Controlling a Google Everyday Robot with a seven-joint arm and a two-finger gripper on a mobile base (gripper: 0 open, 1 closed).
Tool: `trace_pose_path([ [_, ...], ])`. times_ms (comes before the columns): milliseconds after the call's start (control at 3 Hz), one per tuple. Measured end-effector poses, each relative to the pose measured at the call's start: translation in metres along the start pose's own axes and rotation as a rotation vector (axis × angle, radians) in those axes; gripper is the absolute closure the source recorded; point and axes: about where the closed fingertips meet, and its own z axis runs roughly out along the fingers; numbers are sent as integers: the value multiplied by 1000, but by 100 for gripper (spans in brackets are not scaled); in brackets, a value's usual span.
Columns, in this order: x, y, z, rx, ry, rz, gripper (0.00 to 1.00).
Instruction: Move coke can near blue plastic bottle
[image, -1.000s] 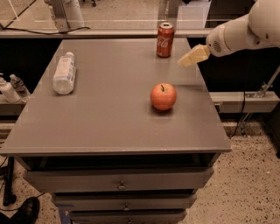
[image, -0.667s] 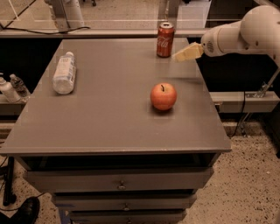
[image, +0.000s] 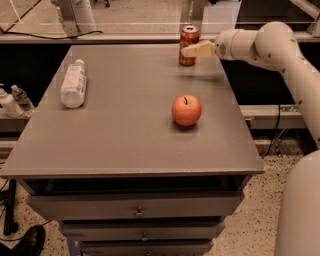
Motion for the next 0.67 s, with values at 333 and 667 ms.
trace_pose_path([
  [333,-10,6,30,-56,-86,46,0],
  [667,-15,16,48,-105,-119,56,15],
])
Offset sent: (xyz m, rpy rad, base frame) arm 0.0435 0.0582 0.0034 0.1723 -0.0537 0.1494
